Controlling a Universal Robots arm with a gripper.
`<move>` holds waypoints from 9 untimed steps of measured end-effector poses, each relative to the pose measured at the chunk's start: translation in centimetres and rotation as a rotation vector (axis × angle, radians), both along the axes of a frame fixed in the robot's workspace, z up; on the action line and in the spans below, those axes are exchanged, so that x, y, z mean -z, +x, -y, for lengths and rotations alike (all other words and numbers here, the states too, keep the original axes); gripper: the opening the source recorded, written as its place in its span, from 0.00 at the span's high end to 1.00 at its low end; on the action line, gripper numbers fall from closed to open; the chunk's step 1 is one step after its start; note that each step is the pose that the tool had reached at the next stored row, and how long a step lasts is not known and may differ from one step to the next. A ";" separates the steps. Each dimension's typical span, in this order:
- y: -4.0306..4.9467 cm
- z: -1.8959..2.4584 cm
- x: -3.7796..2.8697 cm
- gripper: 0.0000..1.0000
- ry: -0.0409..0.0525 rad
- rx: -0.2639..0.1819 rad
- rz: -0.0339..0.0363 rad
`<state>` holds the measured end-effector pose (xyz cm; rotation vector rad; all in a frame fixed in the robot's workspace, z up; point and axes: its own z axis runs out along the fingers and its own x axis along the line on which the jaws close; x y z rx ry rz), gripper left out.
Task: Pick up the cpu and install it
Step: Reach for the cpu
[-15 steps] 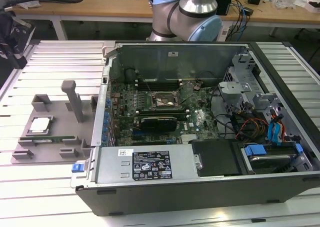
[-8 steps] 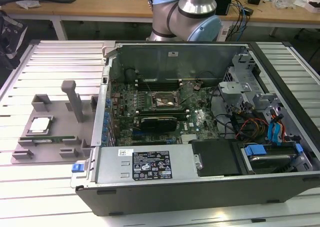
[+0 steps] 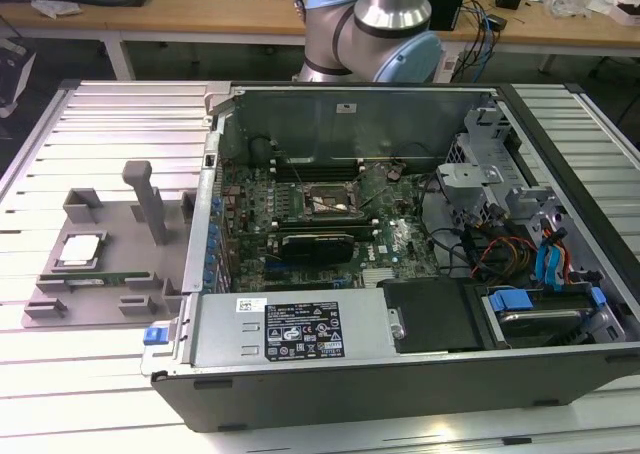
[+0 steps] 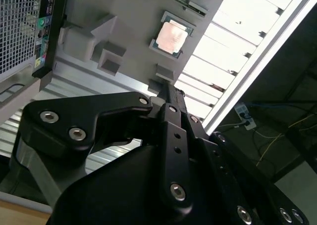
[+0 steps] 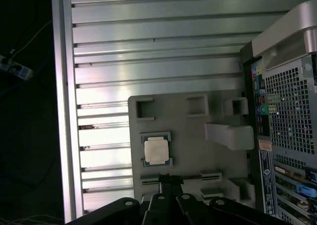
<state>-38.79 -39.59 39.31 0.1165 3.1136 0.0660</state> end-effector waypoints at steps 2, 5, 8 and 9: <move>-0.26 0.00 0.00 0.89 0.0000 0.000 0.0000; -0.81 -0.01 0.00 0.89 -0.0001 0.000 -0.0001; -1.32 -0.02 0.00 0.89 -0.0002 0.000 0.0000; -1.42 -0.02 0.00 0.89 -0.0002 0.000 0.0000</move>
